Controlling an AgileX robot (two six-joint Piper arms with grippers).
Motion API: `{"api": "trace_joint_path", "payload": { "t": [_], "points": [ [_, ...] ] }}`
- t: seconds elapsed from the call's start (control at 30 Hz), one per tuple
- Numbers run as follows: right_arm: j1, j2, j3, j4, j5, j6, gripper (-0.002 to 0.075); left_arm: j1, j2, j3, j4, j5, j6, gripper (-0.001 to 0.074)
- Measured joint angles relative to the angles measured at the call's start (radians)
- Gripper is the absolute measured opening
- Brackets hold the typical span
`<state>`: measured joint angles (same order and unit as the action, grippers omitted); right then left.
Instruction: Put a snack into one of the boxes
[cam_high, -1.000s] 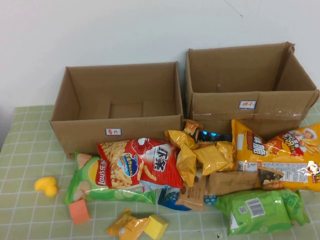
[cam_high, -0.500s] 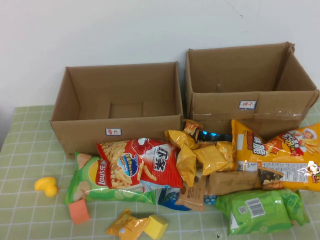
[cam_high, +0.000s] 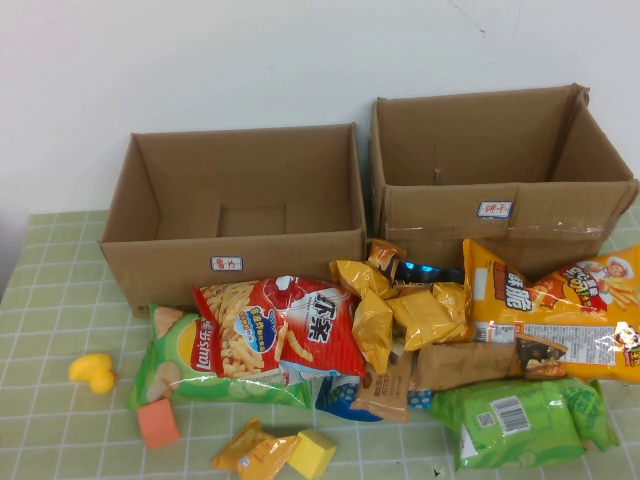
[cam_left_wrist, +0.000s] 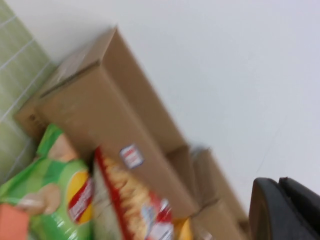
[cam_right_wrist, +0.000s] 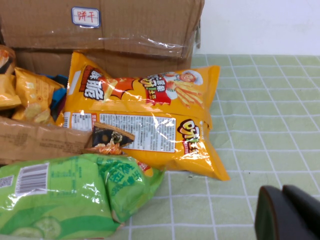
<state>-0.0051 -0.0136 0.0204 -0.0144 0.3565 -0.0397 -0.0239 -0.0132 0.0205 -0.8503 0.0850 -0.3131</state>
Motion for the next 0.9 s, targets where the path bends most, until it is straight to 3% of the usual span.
{"api": "trace_joint_path", "payload": {
  "t": [0.27, 0.33, 0.37, 0.43, 0.67, 0.9],
  "points": [
    [0.000, 0.000, 0.000, 0.000, 0.000, 0.000, -0.0002, 0.000, 0.000, -0.002, -0.039, 0.010, 0.063, -0.0001],
    [0.000, 0.000, 0.000, 0.000, 0.000, 0.000, -0.0002, -0.002, 0.000, -0.040, 0.004, 0.105, 0.199, -0.0001],
    [0.000, 0.000, 0.000, 0.000, 0.000, 0.000, -0.0002, -0.008, 0.000, -0.141, 0.060, 0.240, 0.378, -0.0001],
    [0.000, 0.000, 0.000, 0.000, 0.000, 0.000, -0.0002, -0.008, 0.033, -0.259, 0.136, 0.364, 0.487, -0.0001],
    [0.000, 0.000, 0.000, 0.000, 0.000, 0.000, -0.0002, -0.035, 0.373, -0.637, 0.511, 0.867, 0.616, -0.0001],
    [0.000, 0.000, 0.000, 0.000, 0.000, 0.000, -0.0002, -0.215, 0.711, -0.718, 0.642, 0.955, 0.723, -0.0001]
  ]
}}
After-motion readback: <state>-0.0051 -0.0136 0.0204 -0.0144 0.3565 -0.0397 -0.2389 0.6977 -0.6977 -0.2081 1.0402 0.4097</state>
